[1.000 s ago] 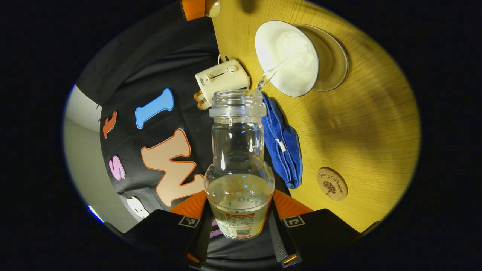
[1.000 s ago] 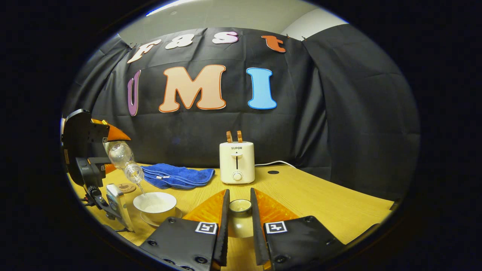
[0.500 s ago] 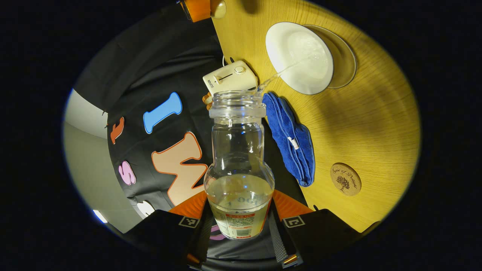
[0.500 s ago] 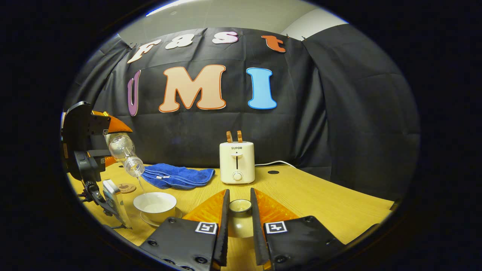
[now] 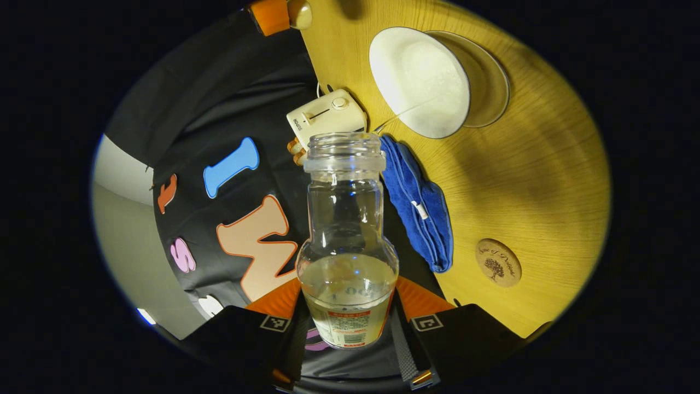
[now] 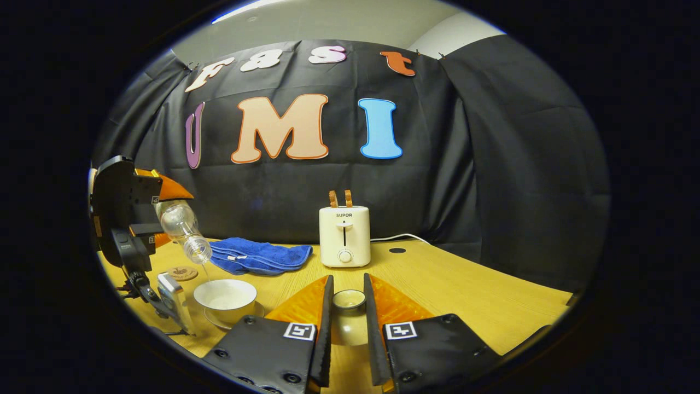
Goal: Open the teacup lid with one hand, grasp the water bottle and pour water into the teacup with the other hand; after pouring, place the water bottle on the coaster and then close the teacup lid.
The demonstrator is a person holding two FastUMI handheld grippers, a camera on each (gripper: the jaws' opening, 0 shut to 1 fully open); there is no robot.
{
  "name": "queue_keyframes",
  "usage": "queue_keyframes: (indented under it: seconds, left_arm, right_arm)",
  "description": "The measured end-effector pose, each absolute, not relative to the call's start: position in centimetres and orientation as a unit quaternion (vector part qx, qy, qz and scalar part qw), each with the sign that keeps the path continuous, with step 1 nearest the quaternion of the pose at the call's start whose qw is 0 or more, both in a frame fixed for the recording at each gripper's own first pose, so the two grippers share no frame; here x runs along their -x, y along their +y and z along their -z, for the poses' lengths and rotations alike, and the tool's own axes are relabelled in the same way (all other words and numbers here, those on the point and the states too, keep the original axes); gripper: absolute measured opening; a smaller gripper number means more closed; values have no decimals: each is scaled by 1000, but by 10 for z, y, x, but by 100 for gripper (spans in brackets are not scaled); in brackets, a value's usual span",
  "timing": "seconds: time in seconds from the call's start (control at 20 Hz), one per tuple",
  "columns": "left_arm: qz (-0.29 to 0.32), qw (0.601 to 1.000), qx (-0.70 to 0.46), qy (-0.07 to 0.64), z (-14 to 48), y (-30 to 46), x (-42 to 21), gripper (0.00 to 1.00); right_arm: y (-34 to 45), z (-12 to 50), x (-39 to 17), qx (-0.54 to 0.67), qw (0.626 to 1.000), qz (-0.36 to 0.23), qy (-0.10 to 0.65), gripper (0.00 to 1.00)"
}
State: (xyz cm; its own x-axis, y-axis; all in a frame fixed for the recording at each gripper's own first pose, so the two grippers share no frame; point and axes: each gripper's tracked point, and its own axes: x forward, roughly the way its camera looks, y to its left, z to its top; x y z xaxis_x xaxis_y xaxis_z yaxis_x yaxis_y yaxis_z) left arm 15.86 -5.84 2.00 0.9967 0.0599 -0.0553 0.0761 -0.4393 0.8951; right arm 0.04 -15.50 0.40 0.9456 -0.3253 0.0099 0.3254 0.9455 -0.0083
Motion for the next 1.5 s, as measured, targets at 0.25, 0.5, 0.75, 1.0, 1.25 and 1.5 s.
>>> queue_keyframes:
  seconds: [0.25,0.5,0.75,1.0,1.25,1.5]
  left_arm:
    - [26,658,-749,75,10,-52,-153,65]
    - [32,797,-595,96,35,-44,-151,65]
    - [20,914,-387,121,53,-24,-152,64]
    - [2,975,-197,105,44,-4,-161,64]
    - [-16,992,-87,89,51,16,-172,64]
    - [-14,995,-35,92,57,19,-176,64]
  right_arm:
    - [-155,-4,-1,5,986,167,-4,31]
    - [-156,-4,-1,5,986,167,-4,32]
    - [-155,-5,0,5,986,167,-5,31]
    - [-156,-4,0,5,986,167,-4,31]
    - [-156,-4,-1,5,986,167,-4,31]
    - [-157,-4,-1,6,986,169,-4,31]
